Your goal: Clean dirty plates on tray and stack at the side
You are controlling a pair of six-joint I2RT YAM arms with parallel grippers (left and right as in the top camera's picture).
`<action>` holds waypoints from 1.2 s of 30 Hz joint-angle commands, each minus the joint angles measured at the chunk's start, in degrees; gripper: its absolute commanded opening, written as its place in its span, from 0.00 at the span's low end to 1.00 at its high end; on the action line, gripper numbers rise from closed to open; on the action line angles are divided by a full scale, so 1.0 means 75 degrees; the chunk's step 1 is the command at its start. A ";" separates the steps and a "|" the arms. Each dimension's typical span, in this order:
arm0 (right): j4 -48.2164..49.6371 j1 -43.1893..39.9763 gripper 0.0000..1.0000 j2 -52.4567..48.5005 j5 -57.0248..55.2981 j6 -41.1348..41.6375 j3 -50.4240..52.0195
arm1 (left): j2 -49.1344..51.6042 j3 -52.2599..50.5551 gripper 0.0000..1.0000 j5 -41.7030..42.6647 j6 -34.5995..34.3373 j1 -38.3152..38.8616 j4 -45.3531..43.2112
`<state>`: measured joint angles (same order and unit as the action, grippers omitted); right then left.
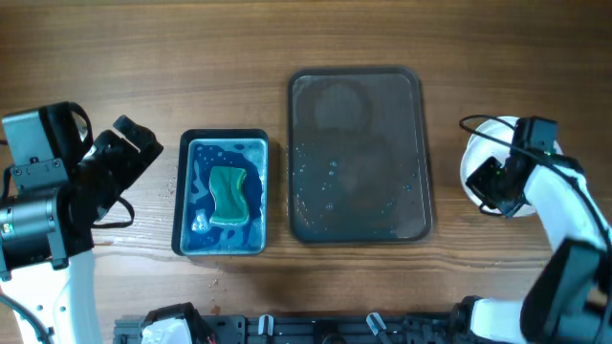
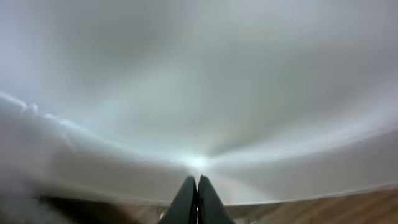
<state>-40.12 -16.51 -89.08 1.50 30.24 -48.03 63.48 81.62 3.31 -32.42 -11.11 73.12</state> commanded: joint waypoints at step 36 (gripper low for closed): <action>-0.0510 -0.3290 0.63 0.1000 0.0254 -0.0842 -0.0306 | 0.0009 0.0085 1.00 0.0090 0.0012 -0.0055 -0.0023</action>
<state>-44.01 -39.22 -78.87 1.93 25.61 -51.72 63.48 81.62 3.31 -32.42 -11.11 73.12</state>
